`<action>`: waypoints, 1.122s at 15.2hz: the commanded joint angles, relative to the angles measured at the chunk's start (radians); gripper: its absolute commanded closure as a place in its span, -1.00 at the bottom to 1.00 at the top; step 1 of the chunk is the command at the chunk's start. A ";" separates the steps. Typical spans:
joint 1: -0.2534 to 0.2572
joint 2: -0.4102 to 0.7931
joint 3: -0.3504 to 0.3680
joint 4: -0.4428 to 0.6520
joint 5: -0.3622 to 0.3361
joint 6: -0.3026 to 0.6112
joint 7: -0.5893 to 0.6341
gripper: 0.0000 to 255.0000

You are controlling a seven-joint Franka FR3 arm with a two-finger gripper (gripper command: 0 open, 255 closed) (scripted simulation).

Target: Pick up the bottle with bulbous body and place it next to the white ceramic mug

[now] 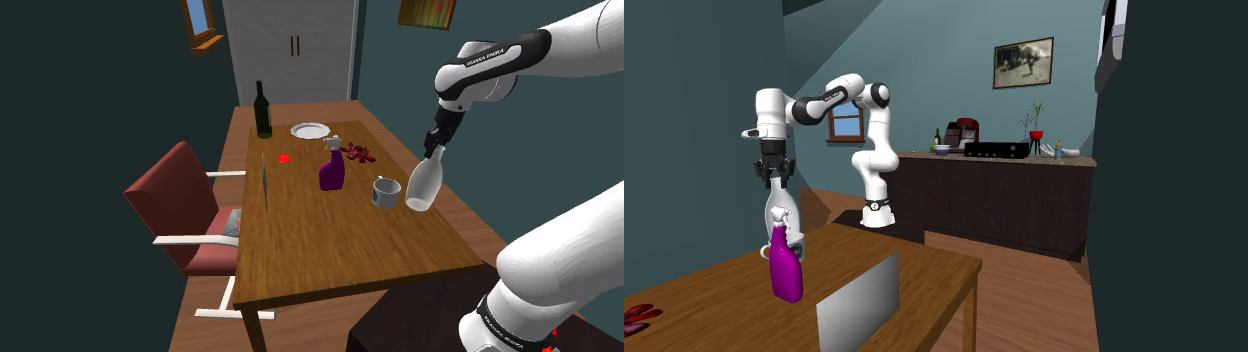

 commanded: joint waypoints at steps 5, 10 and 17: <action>0.001 0.006 -0.001 -0.002 0.002 0.009 -0.001 1.00; 0.001 0.006 -0.001 -0.001 0.002 0.009 -0.001 -1.00; -0.004 -0.043 0.007 0.083 -0.010 -0.124 0.009 -1.00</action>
